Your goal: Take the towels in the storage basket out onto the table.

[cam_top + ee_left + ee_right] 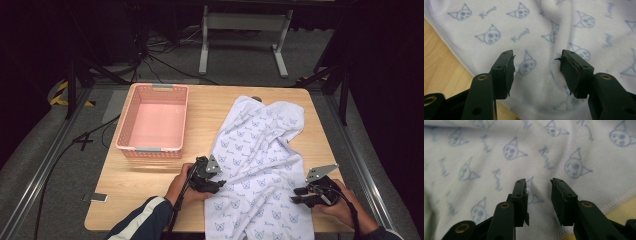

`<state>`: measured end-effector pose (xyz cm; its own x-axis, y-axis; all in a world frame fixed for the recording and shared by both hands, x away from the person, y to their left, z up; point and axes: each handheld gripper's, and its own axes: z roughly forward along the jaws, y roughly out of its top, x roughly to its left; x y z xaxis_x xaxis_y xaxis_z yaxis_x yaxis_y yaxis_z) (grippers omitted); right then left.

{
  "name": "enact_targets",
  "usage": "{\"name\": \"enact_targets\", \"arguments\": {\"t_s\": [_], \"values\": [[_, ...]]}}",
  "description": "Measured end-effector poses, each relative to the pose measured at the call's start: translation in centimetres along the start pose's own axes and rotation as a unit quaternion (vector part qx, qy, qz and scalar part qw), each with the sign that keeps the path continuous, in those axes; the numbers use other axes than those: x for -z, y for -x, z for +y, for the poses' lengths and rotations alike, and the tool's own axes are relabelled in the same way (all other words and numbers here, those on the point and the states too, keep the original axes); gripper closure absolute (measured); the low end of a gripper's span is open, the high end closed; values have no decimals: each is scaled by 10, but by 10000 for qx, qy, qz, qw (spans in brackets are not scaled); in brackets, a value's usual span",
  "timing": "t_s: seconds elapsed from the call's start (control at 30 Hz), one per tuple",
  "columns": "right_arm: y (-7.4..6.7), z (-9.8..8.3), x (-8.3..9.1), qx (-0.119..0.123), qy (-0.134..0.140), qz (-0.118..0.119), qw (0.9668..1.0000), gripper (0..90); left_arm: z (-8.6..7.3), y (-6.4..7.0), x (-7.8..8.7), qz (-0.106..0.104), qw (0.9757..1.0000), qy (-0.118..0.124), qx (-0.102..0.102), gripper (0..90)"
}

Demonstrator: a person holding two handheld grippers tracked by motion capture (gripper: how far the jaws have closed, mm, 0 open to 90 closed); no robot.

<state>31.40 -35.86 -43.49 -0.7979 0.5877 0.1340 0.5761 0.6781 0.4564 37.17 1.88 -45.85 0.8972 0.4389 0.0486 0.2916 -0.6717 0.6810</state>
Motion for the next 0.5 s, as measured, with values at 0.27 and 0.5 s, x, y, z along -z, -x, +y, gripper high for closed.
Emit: {"name": "enact_targets", "arguments": {"t_s": [0.27, 0.5], "values": [[6, 26, 25, 200, 773, -1029, 9915, 589, 2, -1, -7, -323, 9994, -104, -41, 469], [64, 76, -5, -452, 1305, -1929, 9715, 515, 0, 6, -5, -511, 9985, -128, -155, 479]]}}
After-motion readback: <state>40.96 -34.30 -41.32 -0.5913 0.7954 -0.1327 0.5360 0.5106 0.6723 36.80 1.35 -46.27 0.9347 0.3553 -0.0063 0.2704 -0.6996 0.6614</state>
